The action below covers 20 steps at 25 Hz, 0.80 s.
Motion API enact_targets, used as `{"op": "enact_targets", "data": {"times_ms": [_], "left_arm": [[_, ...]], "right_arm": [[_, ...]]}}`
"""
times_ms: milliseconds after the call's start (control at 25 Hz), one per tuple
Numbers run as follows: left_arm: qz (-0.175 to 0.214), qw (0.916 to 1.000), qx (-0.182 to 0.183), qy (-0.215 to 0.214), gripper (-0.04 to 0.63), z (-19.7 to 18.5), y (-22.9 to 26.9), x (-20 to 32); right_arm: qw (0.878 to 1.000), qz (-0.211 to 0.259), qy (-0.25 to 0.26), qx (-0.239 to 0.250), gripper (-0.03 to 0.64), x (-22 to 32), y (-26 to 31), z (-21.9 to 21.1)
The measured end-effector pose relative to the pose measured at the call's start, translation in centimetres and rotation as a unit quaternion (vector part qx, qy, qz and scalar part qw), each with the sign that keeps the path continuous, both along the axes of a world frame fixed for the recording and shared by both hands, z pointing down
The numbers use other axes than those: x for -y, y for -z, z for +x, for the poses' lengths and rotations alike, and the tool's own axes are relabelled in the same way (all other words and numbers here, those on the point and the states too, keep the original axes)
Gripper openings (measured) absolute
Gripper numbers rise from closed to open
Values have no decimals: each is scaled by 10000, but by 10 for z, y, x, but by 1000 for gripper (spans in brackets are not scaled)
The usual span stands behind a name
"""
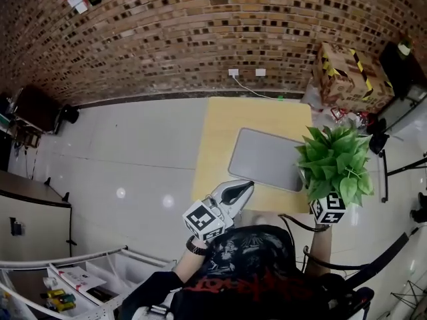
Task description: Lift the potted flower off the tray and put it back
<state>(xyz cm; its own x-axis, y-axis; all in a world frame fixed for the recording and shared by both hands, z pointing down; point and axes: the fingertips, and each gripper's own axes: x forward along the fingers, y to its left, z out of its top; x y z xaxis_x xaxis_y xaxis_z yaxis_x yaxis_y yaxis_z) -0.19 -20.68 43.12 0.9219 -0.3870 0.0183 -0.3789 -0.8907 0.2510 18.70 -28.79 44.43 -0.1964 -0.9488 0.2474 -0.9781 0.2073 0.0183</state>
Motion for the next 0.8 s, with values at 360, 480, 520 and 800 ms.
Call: {"op": "enact_targets", "data": {"times_ms": [360, 480, 520, 800], "left_arm": [[-1117, 9891, 340, 899, 4, -19, -51, 5], [-1433, 9748, 618, 1593, 5, -46, -76, 1], [-1434, 9719, 659, 1745, 3, -54, -77, -2], [-1414, 9612, 911, 2185, 3, -84, -83, -11]], "right_arm": [[9904, -1269, -152, 533, 543, 41, -242, 15], [9823, -1829, -286, 295, 543, 71, -317, 4], [9811, -1903, -248, 237, 546, 78, -332, -5], [9832, -1819, 129, 103, 562, 102, -330, -35]]}}
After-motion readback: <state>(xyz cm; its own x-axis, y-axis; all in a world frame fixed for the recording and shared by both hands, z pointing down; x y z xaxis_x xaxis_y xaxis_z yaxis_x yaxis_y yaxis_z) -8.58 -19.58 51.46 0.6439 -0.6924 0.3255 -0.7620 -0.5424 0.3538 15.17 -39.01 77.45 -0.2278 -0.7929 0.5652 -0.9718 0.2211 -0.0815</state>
